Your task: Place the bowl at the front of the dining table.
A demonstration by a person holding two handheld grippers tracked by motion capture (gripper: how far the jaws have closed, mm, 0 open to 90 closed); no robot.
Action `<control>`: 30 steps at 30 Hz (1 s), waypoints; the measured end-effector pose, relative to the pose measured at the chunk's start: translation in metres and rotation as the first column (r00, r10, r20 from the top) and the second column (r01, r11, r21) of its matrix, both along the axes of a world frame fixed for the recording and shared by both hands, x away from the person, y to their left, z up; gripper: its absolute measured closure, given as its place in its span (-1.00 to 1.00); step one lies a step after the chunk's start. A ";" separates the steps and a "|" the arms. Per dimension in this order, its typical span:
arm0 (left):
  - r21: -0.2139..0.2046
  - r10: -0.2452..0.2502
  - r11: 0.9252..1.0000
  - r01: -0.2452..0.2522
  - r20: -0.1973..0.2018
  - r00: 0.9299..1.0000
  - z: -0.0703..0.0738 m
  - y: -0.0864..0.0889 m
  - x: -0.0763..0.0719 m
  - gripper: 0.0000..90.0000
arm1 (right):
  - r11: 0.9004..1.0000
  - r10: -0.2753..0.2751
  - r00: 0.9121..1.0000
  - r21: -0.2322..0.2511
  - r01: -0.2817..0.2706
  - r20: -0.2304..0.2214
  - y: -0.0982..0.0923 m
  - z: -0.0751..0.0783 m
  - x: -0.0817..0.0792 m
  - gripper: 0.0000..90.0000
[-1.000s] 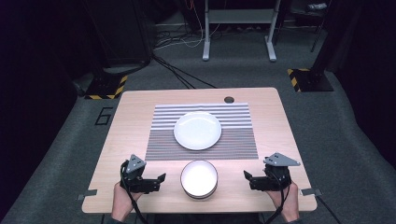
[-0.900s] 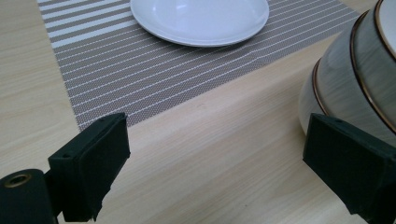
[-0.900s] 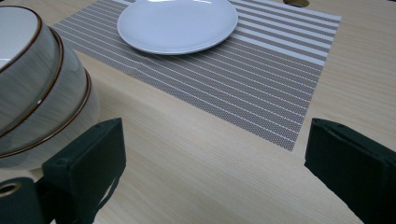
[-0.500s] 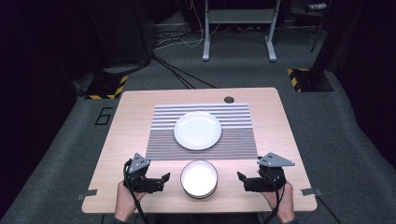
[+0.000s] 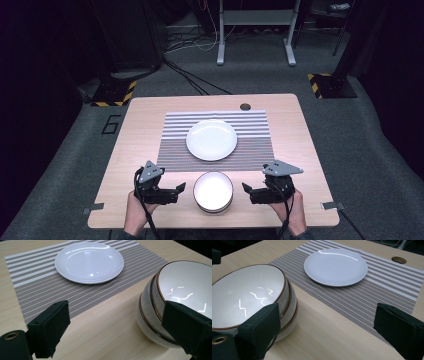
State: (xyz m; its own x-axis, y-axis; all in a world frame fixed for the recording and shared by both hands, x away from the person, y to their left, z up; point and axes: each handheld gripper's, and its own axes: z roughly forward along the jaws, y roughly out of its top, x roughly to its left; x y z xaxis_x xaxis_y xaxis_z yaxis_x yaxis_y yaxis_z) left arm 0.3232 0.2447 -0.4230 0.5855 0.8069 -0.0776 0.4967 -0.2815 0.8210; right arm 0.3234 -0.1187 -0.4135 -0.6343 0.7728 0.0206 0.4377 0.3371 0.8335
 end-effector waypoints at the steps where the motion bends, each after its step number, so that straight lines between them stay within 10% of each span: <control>1: 0.000 -0.005 1.000 0.005 0.001 1.000 0.001 -0.001 0.000 -0.83 | 1.000 0.006 1.000 0.001 -0.006 -0.001 0.002 0.001 0.001 -0.86; 30: -0.020 -0.114 0.993 0.113 -0.053 0.992 -0.019 -0.047 0.003 -0.77 | 0.994 0.105 0.989 -0.033 -0.108 -0.101 0.061 -0.026 0.011 -0.64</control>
State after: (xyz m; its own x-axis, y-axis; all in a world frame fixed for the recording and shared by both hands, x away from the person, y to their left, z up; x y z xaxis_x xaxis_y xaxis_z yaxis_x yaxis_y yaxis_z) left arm 0.3258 0.1981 -0.4424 0.6675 0.7341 -0.1250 0.5064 -0.3244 0.7990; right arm 0.3348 -0.0576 -0.4397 -0.7094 0.7024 0.0586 0.4770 0.4172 0.7735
